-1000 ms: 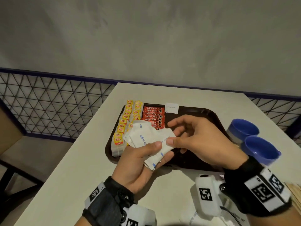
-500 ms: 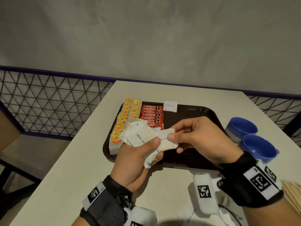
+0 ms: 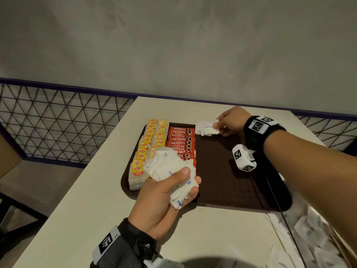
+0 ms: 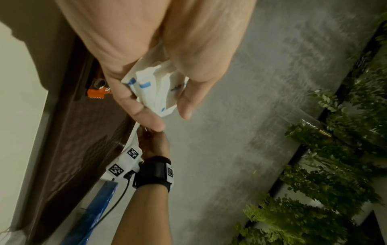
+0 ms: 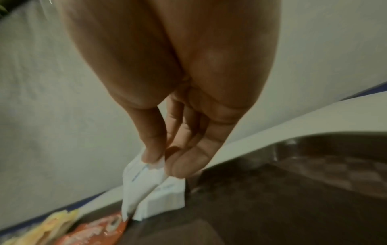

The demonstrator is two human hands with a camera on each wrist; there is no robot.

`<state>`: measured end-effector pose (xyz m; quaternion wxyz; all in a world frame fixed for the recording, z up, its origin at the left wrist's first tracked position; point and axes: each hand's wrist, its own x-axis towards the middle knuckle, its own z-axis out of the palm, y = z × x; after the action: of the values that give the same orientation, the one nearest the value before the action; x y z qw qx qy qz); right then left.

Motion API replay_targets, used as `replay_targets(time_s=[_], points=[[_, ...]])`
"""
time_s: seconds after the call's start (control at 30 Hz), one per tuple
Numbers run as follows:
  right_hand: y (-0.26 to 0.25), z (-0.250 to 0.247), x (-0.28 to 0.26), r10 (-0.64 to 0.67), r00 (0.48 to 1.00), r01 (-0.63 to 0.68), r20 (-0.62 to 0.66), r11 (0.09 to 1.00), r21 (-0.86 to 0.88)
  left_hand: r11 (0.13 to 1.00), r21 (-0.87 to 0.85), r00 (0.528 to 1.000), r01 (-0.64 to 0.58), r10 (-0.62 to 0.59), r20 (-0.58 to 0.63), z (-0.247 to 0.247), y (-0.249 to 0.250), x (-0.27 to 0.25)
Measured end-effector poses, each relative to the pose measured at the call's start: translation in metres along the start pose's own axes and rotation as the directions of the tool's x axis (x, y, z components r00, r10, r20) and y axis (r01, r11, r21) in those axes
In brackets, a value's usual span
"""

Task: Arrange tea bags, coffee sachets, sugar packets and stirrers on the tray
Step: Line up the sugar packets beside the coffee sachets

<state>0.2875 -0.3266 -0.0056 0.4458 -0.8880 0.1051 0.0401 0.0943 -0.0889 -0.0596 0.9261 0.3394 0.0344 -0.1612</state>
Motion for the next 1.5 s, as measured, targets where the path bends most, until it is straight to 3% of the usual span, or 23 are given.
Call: replay_targets(time_s=[0.27, 0.67, 0.77, 0.87, 1.0, 1.07, 1.2, 1.33, 1.5], points=[[0.007, 0.027, 0.032, 0.087, 0.994, -0.08, 0.067, 0.992, -0.097, 0.999, -0.014, 0.999, 0.042, -0.042, 0.024, -0.001, -0.002, 0.0], [0.003, 0.025, 0.036, 0.125, 0.991, -0.131, -0.043, 0.971, -0.201, 0.986, -0.136, 0.995, 0.096, -0.098, -0.006, 0.001, 0.002, -0.002], [-0.012, 0.014, 0.018, 0.085, 0.995, -0.091, -0.041, 0.981, -0.169, 0.975, -0.209, 0.997, 0.076, -0.078, 0.0, 0.0, 0.005, -0.003], [-0.037, 0.006, -0.025, -0.063, 0.998, 0.058, -0.031, 0.989, -0.132, 0.974, -0.218, 0.998, 0.062, -0.056, 0.03, 0.003, 0.006, -0.005], [-0.055, 0.009, -0.107, -0.272, 0.956, 0.282, 0.107, 0.956, -0.084, 0.982, -0.18, 0.998, 0.059, -0.051, 0.046, 0.005, 0.003, -0.004], [-0.051, 0.012, -0.144, -0.319, 0.932, 0.333, 0.173, 0.942, -0.053, 0.988, -0.141, 0.997, 0.057, -0.05, 0.056, 0.003, 0.002, -0.003], [-0.032, 0.019, -0.197, -0.361, 0.915, 0.353, 0.182, 0.933, 0.078, 0.999, -0.008, 0.997, 0.032, -0.032, 0.07, 0.003, 0.002, -0.004], [-0.014, 0.024, -0.212, -0.344, 0.932, 0.326, 0.111, 0.932, 0.157, 0.987, 0.16, 0.993, -0.026, 0.007, 0.119, -0.001, -0.001, -0.005], [0.0, 0.02, -0.211, -0.331, 0.922, 0.322, 0.2, 0.943, 0.079, 0.964, 0.263, 0.988, -0.051, 0.01, 0.153, -0.004, -0.012, -0.003]])
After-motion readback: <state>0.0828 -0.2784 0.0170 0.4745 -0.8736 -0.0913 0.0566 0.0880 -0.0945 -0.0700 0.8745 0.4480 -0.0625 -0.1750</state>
